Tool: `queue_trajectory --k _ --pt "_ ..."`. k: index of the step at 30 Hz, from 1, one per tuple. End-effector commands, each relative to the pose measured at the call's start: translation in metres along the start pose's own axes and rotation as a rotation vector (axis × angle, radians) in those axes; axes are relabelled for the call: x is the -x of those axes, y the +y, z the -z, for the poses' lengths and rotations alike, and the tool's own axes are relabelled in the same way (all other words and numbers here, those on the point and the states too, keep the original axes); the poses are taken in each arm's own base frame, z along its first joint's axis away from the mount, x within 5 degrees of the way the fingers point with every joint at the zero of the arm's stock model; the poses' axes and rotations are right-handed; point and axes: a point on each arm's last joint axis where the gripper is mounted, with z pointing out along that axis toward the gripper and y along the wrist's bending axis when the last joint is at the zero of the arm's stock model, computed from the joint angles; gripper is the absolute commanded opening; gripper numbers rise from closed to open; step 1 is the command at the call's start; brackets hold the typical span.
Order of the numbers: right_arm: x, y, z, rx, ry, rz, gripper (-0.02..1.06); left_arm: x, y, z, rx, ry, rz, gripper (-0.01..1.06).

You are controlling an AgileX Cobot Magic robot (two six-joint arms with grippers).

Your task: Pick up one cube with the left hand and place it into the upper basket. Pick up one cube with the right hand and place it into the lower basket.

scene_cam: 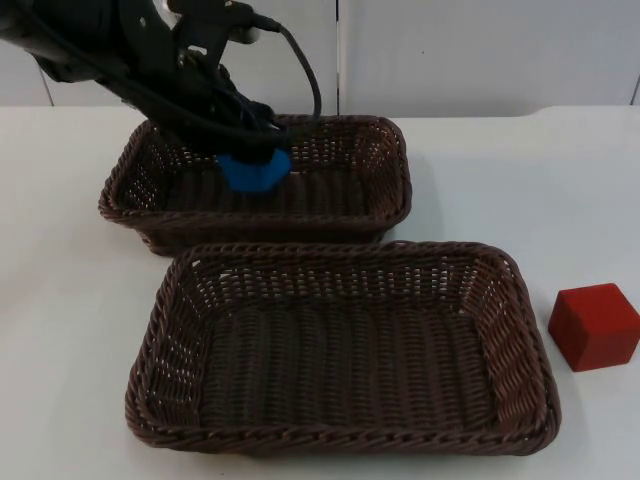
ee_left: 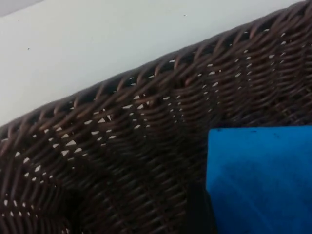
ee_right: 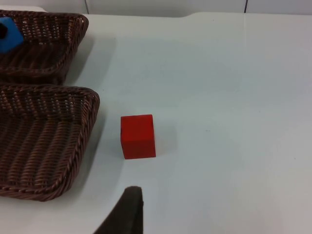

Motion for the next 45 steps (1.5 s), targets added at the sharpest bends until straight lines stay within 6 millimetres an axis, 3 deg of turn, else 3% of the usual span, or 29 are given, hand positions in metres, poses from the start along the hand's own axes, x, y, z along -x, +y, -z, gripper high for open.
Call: queue_trajectory --k 1,18,21,22,27,28,31,33,36,40,41,45 --pt "-0.001 0.000 0.000 -0.002 -0.003 0.007 1.05 0.002 0.002 0.001 0.011 -0.024 -0.006 0.00" --pt "-0.001 0.000 0.000 -0.002 -0.003 0.007 1.05 -0.009 0.001 -0.009 -0.002 0.026 -0.018 0.01" --pt "-0.001 0.000 0.000 -0.002 -0.003 0.007 1.05 -0.010 0.000 -0.009 -0.004 0.033 -0.018 0.15" --pt "-0.001 0.000 0.000 -0.002 -0.003 0.007 1.05 -0.010 0.000 -0.009 -0.004 0.033 -0.018 0.15" --pt "-0.001 0.000 0.000 -0.002 -0.003 0.007 1.05 -0.006 0.000 -0.005 -0.007 0.026 -0.007 0.58" --pt "-0.001 0.000 0.000 -0.002 -0.003 0.007 1.05 -0.006 0.000 -0.005 -0.007 0.026 -0.007 0.58" --pt "-0.001 0.000 0.000 -0.002 -0.003 0.007 1.05 0.002 0.000 0.006 -0.011 0.011 -0.009 0.74" --pt "-0.001 0.000 0.000 -0.002 -0.003 0.007 1.05 0.012 0.000 0.018 -0.013 -0.018 0.003 0.78" --pt "-0.001 0.000 0.000 -0.002 -0.003 0.007 1.05 0.022 0.000 0.030 -0.018 -0.046 0.021 0.78" --pt "-0.001 0.000 0.000 -0.002 -0.003 0.007 1.05 0.043 -0.002 0.066 -0.041 -0.099 0.057 0.78" --pt "-0.001 0.000 0.000 -0.002 -0.003 0.007 1.05 0.043 -0.002 0.066 -0.041 -0.099 0.057 0.78" --pt "-0.001 0.000 0.000 -0.002 -0.003 0.007 1.05 0.065 -0.005 0.116 -0.064 -0.157 0.043 0.78"
